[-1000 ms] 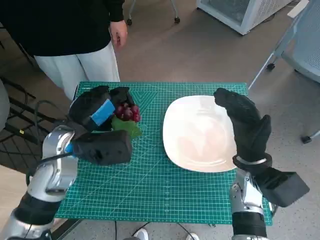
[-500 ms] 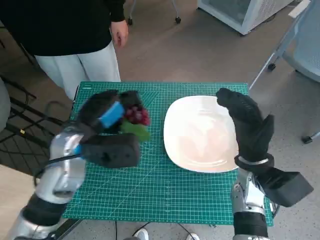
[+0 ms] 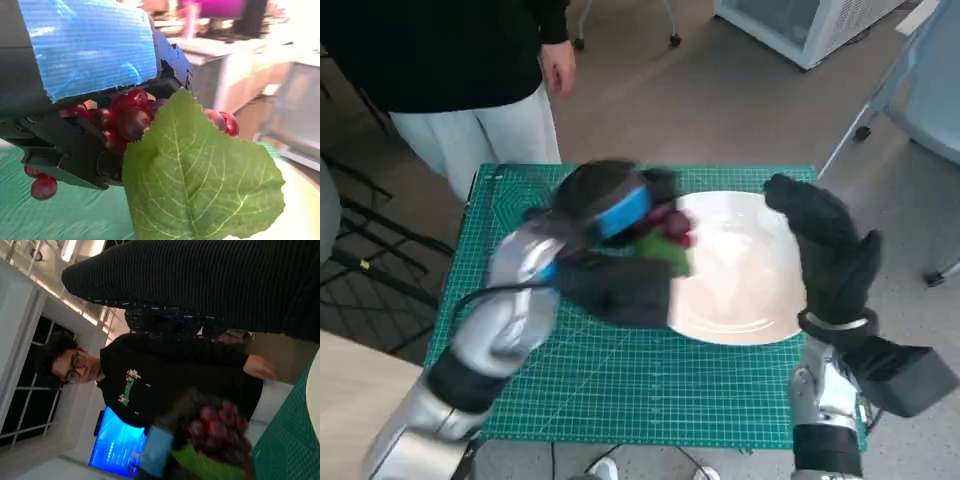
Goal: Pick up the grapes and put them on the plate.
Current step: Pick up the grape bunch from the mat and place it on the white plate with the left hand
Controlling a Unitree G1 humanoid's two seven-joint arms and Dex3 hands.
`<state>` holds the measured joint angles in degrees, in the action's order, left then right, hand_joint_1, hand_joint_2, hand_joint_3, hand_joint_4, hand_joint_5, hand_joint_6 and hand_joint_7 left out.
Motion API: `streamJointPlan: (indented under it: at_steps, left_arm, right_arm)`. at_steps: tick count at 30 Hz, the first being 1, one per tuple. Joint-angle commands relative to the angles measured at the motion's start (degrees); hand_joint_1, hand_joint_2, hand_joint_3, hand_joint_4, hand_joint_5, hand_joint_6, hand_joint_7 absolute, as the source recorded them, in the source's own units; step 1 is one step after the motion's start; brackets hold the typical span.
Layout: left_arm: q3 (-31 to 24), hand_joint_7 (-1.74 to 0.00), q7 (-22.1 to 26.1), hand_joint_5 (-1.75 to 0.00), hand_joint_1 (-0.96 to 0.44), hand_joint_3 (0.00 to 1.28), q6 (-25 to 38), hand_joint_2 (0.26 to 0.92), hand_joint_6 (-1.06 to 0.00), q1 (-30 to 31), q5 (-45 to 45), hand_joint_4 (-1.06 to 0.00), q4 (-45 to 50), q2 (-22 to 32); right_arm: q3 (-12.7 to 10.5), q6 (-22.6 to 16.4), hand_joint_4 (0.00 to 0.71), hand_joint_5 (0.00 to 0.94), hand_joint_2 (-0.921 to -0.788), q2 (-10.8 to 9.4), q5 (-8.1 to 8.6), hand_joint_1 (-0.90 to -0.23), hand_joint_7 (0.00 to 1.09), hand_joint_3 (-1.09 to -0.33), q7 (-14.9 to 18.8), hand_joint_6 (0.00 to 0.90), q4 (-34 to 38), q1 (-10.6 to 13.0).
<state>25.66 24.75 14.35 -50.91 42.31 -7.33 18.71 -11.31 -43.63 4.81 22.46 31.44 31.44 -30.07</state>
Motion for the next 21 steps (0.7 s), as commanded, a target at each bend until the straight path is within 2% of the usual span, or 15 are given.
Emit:
streamJointPlan:
  at_steps: [1, 5, 9, 14, 19, 21]
  left_arm:
    - [0.94, -1.01, 0.15, -1.51, 0.00, 0.17, -0.67, 0.921, -0.62, -2.44, 0.62, -0.50, -2.50, -1.34]
    - [3.65, -1.02, -0.56, -1.45, 0.00, 0.14, -2.51, 0.921, -0.61, -7.56, 0.66, -0.56, -9.87, -6.36]
    - [4.65, -1.00, -0.88, -1.43, 0.00, 0.13, -3.71, 0.919, -0.63, -10.09, 0.14, -0.60, -14.72, -9.23]
    - [5.67, -0.99, 0.22, -1.47, 0.00, 0.14, -3.57, 0.920, -0.63, -13.02, -0.10, -0.56, -20.30, -12.30]
    - [6.59, -1.22, 1.15, -1.38, 0.00, 0.18, -2.80, 0.921, -0.55, -16.32, -0.16, -0.53, -26.80, -15.41]
    - [6.63, -1.20, 1.03, -1.41, 0.00, 0.19, -3.02, 0.921, -0.54, -16.92, -0.39, -0.51, -28.38, -16.10]
  right_arm:
    - [-0.65, 0.89, 0.456, 0.003, -0.921, 0.66, 0.48, -0.661, 0.40, -0.689, 0.27, 0.069, 0.10, 1.85]
    - [-1.99, 0.81, 0.458, 0.002, -0.921, 1.88, 0.79, -0.658, 0.36, -0.685, -0.62, 0.088, -1.92, 3.04]
    - [-2.69, 0.73, 0.459, 0.002, -0.921, 2.17, 0.42, -0.649, 0.33, -0.685, -1.70, 0.105, -3.71, 3.95]
    - [-3.34, -0.43, 0.456, 0.001, -0.921, 2.07, -0.81, -0.644, 0.32, -0.691, -3.47, 0.111, -4.65, 4.66]
    - [-3.75, -1.69, 0.453, 0.000, -0.921, 1.83, -2.24, -0.643, 0.32, -0.702, -5.68, 0.119, -5.09, 5.13]
    - [-3.82, -2.04, 0.452, 0.000, -0.921, 1.73, -2.54, -0.644, 0.32, -0.705, -6.30, 0.122, -5.21, 5.38]
